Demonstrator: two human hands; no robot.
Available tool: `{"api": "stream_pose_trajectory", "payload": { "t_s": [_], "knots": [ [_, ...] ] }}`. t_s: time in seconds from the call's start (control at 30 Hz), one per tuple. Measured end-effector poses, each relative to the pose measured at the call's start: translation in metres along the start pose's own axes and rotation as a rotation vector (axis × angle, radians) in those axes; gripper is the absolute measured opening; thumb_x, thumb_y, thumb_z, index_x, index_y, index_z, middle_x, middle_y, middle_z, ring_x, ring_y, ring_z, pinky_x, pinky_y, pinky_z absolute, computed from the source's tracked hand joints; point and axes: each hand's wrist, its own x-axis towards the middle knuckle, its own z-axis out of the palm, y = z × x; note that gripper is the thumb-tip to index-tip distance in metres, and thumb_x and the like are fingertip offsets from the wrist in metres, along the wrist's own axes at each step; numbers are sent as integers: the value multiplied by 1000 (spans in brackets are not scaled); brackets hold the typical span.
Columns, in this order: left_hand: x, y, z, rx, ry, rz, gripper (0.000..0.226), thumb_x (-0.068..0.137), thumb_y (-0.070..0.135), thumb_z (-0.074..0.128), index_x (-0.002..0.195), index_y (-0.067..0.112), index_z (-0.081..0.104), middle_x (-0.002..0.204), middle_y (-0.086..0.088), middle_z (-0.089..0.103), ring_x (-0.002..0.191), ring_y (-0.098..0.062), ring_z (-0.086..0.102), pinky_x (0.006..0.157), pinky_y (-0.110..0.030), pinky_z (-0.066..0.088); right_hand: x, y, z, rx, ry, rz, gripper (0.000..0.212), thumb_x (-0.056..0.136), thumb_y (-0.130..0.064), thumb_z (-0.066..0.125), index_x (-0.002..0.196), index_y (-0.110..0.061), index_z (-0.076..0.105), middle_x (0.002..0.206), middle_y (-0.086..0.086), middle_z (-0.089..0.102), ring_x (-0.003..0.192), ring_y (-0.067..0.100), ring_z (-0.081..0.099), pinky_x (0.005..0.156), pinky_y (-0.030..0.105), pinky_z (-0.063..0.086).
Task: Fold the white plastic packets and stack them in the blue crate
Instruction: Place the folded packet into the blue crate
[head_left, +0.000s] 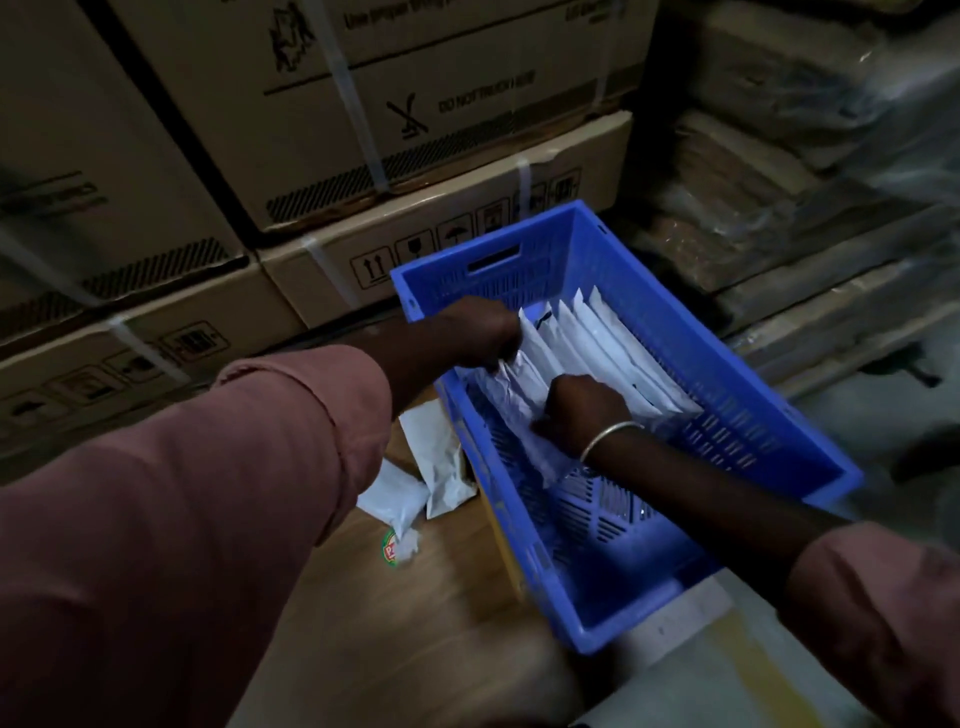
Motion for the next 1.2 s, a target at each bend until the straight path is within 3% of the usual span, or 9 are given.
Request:
{"api": "stream_pose_trajectory", "payload": {
  "t_s": [0.1, 0.27, 0.53, 0.63, 0.8, 0.97, 1.03, 1.13, 1.2],
  "knots": [
    [15, 5, 14, -10, -10, -4, 38, 76, 20, 84, 112, 27, 75, 117, 0, 73, 110, -25, 67, 83, -31, 48, 3, 2, 13, -61, 16, -31, 38, 88, -40, 68, 109, -9, 61, 114, 15, 66, 107, 35, 65, 83, 37, 50],
    [26, 7, 23, 2, 10, 2, 36, 80, 13, 74, 114, 25, 73, 121, 1, 70, 114, -23, 64, 80, -28, 43, 10, 6, 24, -96, 42, -81, 31, 91, -35, 64, 107, -9, 60, 112, 14, 65, 104, 34, 65, 81, 37, 49],
    [24, -1, 15, -37, -55, -12, 45, 74, 19, 84, 117, 25, 70, 124, 2, 66, 114, -21, 62, 82, -28, 42, 15, 13, 28, -48, 42, -46, 43, 87, -49, 67, 108, -12, 62, 113, 11, 67, 107, 31, 64, 82, 35, 48],
    [20, -3, 20, -48, -8, -15, 48, 71, 30, 88, 115, 25, 70, 118, 3, 68, 109, -20, 63, 77, -28, 41, 14, 13, 31, -23, 63, -31, 47, 85, -57, 66, 101, -13, 64, 106, 12, 70, 102, 31, 66, 74, 33, 46],
    [3, -7, 11, -58, 309, -129, 43, 93, 55, 61, 119, 22, 69, 123, -2, 67, 114, -25, 62, 83, -35, 48, 15, 18, 18, 67, 278, -5, 49, 95, -57, 50, 86, -12, 66, 91, 14, 67, 89, 34, 66, 66, 34, 46],
    [-46, -40, 8, -70, 718, -296, 35, 104, 36, 46, 106, 10, 69, 105, -15, 67, 98, -38, 62, 76, -43, 50, 34, 26, -2, 18, 583, -41, 44, 103, -38, 38, 114, -4, 64, 111, 19, 64, 102, 39, 60, 89, 43, 50],
    [-75, -58, 16, -65, 813, -379, 33, 106, 34, 41, 110, 12, 67, 111, -14, 66, 104, -36, 60, 86, -43, 47, 46, 17, -8, 18, 624, -35, 44, 104, -37, 35, 120, -3, 59, 117, 20, 62, 106, 40, 57, 93, 46, 48],
    [-130, -84, 37, 63, 931, -480, 34, 105, 31, 40, 127, 16, 61, 135, -9, 61, 128, -31, 52, 116, -49, 29, 61, -22, -13, 58, 698, -104, 42, 104, -30, 39, 130, 0, 53, 128, 23, 58, 116, 41, 54, 100, 46, 43],
    [-172, -100, 55, 124, 905, -545, 42, 105, 31, 38, 141, 15, 53, 152, -9, 50, 144, -29, 39, 124, -54, 18, 69, -65, -13, 72, 712, -194, 44, 105, -28, 40, 134, 2, 51, 132, 25, 56, 121, 41, 52, 104, 45, 41]
  ]
}}
